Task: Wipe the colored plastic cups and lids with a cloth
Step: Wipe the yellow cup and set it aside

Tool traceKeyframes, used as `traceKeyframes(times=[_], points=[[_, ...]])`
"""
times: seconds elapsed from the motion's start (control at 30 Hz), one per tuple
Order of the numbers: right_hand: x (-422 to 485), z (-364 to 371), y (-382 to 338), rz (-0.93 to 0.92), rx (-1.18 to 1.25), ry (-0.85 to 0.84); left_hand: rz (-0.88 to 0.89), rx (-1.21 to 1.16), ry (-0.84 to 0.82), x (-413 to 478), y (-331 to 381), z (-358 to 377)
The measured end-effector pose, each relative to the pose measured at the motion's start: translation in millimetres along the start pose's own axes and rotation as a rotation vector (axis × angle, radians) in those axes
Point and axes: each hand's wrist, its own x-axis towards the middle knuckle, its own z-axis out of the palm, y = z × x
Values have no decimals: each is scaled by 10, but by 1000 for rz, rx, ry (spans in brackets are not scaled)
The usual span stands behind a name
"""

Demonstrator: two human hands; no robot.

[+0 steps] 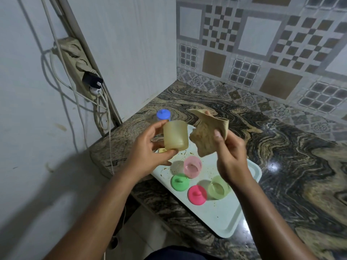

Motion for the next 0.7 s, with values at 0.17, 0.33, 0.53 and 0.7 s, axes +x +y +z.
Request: traceKeyframes(times=[0.17, 0.33, 0.53, 0.7], points=[[71, 141, 71, -144, -306, -245, 1, 44, -7, -32, 52, 92], [-65, 175, 183, -160, -313, -319, 46, 101, 109, 2, 43, 21], [-231, 116, 293, -136, -191, -274, 55, 75, 134, 9, -5, -51], [-359, -25, 393, -57, -169, -241, 71, 67, 109, 43, -56, -66]])
